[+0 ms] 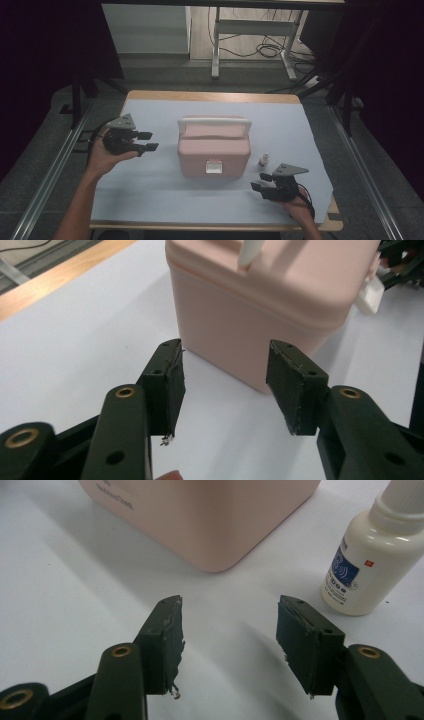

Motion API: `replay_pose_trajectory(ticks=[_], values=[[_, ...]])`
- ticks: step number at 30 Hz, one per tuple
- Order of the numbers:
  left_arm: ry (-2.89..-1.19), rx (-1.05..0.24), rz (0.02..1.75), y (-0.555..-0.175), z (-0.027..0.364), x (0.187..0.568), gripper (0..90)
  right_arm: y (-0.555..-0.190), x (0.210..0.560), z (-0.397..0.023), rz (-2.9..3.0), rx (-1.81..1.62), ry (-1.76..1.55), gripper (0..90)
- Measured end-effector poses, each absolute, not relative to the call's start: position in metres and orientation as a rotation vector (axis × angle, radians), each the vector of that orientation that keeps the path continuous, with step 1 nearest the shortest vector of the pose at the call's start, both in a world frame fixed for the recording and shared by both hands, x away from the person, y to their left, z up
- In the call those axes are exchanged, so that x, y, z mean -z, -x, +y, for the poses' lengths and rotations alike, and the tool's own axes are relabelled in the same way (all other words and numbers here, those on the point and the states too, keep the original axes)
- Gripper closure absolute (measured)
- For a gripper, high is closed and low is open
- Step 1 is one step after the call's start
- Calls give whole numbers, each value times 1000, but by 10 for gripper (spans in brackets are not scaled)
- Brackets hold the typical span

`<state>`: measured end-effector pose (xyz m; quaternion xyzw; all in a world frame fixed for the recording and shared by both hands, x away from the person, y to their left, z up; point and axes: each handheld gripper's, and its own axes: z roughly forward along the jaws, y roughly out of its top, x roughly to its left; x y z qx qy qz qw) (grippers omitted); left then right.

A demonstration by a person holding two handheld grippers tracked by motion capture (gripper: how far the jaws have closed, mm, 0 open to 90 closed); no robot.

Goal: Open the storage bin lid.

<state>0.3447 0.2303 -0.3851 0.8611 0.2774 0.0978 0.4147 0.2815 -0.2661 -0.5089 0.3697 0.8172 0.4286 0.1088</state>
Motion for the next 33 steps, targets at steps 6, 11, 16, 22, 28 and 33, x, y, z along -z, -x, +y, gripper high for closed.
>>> replay_pose_trajectory(ticks=[6, 11, 16, 22, 28, 33], values=[[-2201, -231, 670, -356, 230, 365, 507, -282, 510, -266, 2407, -1257, -1094, 441], [-2214, -226, 639, -360, 227, 350, 508, -282, 511, -266, 2410, -1250, -1090, 440], [-2225, -213, 609, -362, 224, 340, 509, -282, 512, -266, 2410, -1249, -1096, 440], [-2264, -212, 572, -365, 218, 332, 507, -282, 513, -265, 2413, -1248, -1102, 440], [-2329, -215, 499, -369, 202, 316, 506, -282, 513, -265, 2413, -1249, -1101, 440], [-2394, -209, 436, -373, 181, 302, 505, -282, 514, -265, 2413, -1245, -1103, 440]])
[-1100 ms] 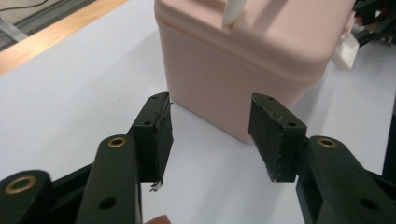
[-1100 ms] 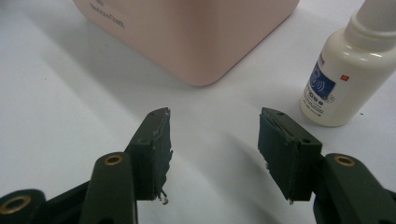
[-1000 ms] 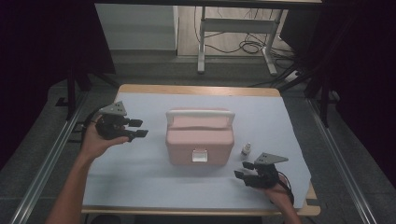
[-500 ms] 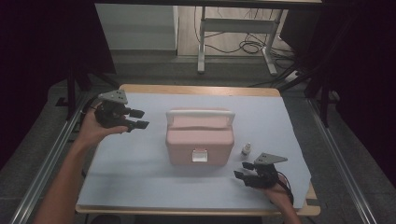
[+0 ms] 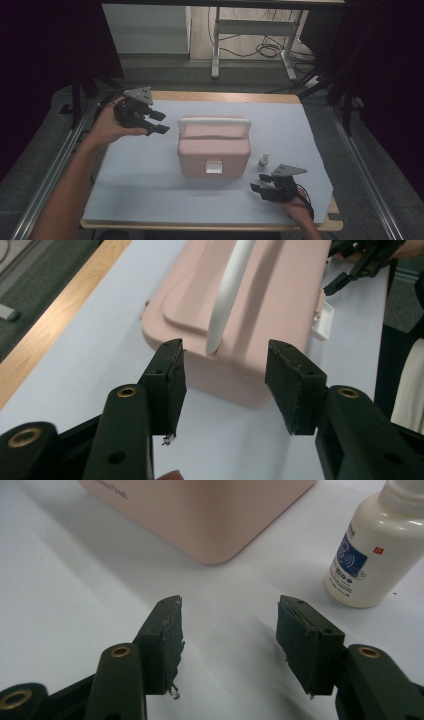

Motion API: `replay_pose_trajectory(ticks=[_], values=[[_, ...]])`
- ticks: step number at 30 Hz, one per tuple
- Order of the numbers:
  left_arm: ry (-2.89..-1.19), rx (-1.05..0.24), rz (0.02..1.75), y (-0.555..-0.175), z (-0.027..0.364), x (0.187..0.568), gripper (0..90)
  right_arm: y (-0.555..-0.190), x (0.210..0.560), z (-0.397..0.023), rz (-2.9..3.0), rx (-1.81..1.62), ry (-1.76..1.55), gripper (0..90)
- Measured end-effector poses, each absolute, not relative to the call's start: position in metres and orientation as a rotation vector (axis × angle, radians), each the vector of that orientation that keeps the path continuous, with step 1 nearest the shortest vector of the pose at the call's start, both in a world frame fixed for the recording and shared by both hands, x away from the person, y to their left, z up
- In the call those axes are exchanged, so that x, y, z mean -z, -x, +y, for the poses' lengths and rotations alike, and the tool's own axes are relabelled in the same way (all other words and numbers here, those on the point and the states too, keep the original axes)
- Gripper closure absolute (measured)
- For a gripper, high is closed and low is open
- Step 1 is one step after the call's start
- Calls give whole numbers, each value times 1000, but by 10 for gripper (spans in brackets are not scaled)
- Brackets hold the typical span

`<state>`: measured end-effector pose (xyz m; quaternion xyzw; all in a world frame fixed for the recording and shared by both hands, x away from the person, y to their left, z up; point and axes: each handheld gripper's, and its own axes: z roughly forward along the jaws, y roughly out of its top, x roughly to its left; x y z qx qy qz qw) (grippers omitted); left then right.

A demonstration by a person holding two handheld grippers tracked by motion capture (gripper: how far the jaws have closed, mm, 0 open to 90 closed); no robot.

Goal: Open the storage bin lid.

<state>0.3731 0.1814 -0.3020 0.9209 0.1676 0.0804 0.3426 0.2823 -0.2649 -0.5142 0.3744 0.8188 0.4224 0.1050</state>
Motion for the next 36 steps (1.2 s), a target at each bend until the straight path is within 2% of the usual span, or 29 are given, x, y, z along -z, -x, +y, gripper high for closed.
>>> replay_pose_trajectory(ticks=[20, 36], values=[[-2558, -161, 322, -398, 130, 284, 509, -282, 515, -265, 2419, -1244, -1111, 433], [-2662, -109, 241, -411, 87, 290, 530, -281, 516, -265, 2422, -1241, -1111, 433]])
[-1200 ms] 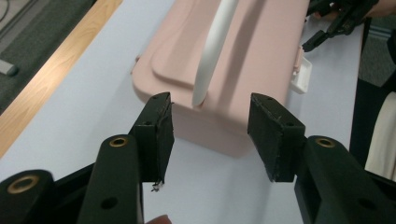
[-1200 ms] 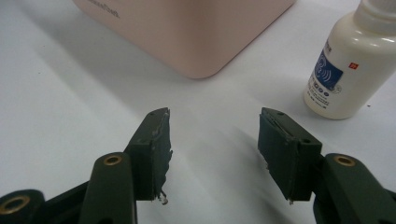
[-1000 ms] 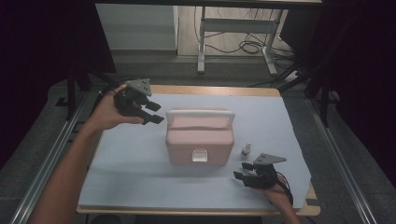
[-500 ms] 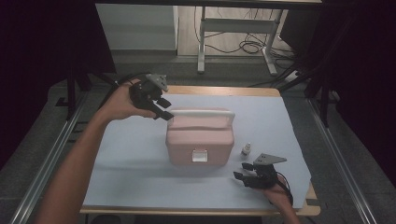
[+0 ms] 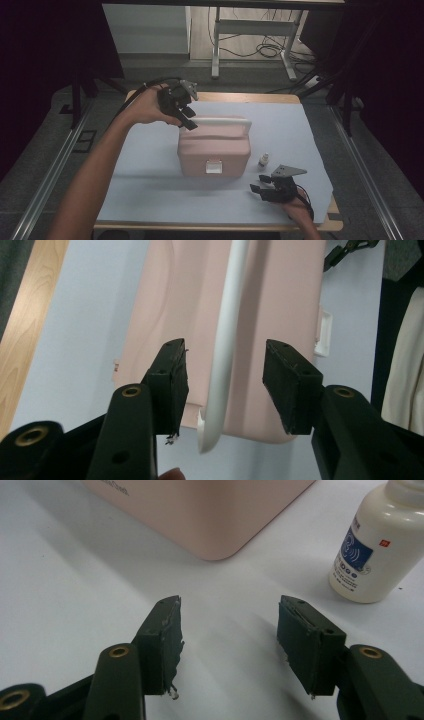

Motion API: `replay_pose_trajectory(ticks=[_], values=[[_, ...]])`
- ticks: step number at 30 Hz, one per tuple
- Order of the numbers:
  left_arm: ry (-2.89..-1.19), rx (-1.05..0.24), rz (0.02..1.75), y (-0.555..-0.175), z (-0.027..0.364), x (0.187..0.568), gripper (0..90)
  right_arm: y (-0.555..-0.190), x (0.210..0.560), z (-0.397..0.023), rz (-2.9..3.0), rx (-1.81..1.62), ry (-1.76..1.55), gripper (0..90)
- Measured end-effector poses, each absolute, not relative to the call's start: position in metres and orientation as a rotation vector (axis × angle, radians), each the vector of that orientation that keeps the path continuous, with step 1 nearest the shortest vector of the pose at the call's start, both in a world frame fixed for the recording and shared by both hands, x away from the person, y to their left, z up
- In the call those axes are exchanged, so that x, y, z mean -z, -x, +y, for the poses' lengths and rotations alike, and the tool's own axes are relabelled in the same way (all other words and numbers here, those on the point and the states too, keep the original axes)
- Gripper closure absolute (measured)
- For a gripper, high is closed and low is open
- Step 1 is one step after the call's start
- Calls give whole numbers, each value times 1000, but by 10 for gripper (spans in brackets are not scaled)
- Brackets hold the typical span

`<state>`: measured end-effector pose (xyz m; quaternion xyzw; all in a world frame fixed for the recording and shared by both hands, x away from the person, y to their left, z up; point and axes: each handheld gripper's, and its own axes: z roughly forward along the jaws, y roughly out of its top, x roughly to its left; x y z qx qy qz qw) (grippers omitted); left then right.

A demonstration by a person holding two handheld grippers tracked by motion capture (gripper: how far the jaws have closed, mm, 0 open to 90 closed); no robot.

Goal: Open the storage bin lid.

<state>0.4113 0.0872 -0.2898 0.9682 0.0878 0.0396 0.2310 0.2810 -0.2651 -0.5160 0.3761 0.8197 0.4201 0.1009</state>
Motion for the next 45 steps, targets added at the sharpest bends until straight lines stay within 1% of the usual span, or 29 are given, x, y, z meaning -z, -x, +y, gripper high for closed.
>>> replay_pose_trajectory(ticks=[3, 6, 11, 20, 26, 36, 45], values=[[-2679, -110, 231, -413, 82, 292, 556, -281, 516, -265, 2421, -1241, -1112, 433], [-2685, -118, 231, -415, 79, 295, 603, -281, 517, -266, 2420, -1241, -1115, 433], [-2706, -128, 198, -415, 75, 299, 706, -281, 518, -265, 2425, -1234, -1122, 433], [-2706, -136, 187, -414, 74, 302, 781, -281, 518, -265, 2417, -1229, -1127, 433], [-2719, -130, 155, -414, 73, 302, 800, -282, 519, -265, 2415, -1229, -1141, 428], [-2730, -104, 132, -419, 72, 300, 805, -281, 518, -265, 2415, -1231, -1146, 429], [-2710, -71, 149, -427, 75, 294, 801, -280, 517, -265, 2414, -1242, -1153, 430]])
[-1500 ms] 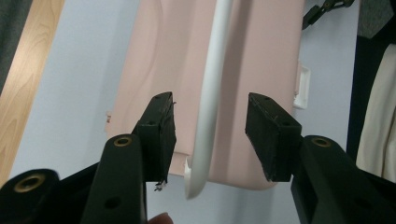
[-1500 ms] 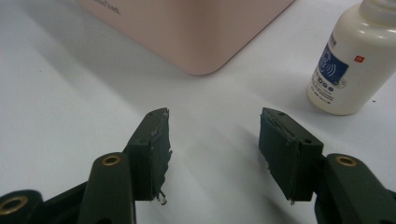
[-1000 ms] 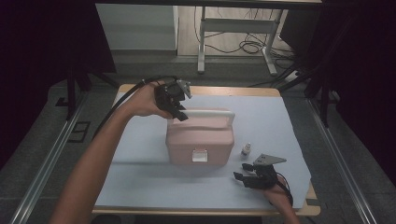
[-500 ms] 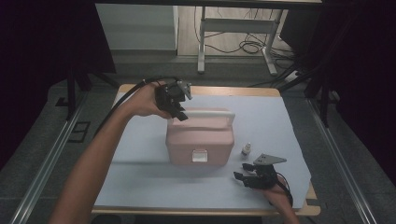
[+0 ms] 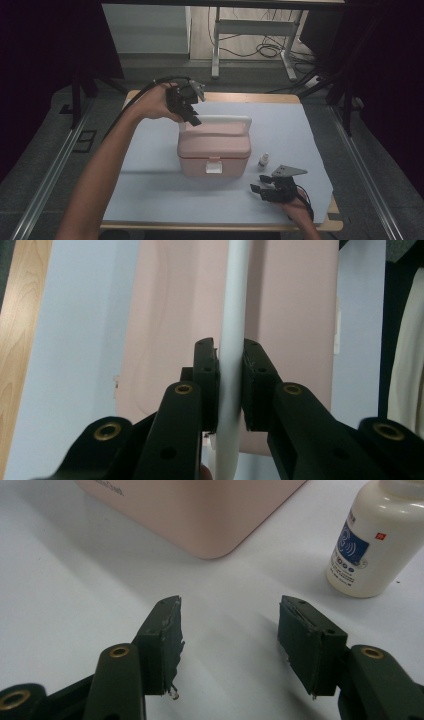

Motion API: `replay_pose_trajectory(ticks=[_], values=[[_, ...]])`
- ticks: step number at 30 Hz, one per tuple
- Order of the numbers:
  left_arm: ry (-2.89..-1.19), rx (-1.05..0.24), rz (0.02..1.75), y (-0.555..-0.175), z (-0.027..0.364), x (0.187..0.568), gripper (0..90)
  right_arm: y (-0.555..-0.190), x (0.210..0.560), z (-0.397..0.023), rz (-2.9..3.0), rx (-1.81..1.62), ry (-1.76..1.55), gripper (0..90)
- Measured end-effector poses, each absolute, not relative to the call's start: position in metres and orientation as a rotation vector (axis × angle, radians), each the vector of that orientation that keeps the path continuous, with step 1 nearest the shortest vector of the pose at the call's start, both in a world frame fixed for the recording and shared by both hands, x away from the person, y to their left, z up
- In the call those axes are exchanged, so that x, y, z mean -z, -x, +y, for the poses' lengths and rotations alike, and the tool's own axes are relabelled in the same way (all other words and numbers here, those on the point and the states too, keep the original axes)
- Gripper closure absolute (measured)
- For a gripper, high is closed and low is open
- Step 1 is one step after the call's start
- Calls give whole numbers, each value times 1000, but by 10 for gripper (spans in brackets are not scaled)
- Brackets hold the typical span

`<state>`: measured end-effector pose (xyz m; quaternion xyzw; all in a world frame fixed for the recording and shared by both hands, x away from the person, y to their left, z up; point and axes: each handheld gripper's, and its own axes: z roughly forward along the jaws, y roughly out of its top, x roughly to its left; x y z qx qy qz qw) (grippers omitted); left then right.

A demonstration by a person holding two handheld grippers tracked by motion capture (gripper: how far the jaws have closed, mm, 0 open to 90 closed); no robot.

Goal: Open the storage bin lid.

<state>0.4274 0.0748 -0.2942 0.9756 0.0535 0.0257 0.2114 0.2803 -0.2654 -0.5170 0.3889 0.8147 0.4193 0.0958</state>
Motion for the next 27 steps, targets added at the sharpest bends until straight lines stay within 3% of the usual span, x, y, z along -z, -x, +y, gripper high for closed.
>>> replay_pose_trajectory(ticks=[9, 12, 13, 14, 17, 20, 27], values=[[-2680, -35, 164, -436, 78, 290, 796, -279, 514, -266, 2422, -1261, -1125, 509], [-2678, -25, 168, -436, 78, 290, 798, -278, 512, -265, 2412, -1270, -1116, 593], [-2684, -25, 158, -437, 78, 290, 798, -277, 509, -265, 2398, -1271, -1104, 674], [-2678, -21, 167, -437, 78, 290, 798, -277, 509, -265, 2398, -1271, -1104, 674], [-2675, -17, 172, -437, 78, 290, 797, -274, 502, -265, 2367, -1285, -1069, 817], [-2674, -20, 168, -438, 78, 290, 798, -272, 495, -265, 2336, -1298, -1041, 894], [-2672, -18, 165, -438, 78, 290, 797, -263, 468, -261, 2217, -1377, -992, 899]])
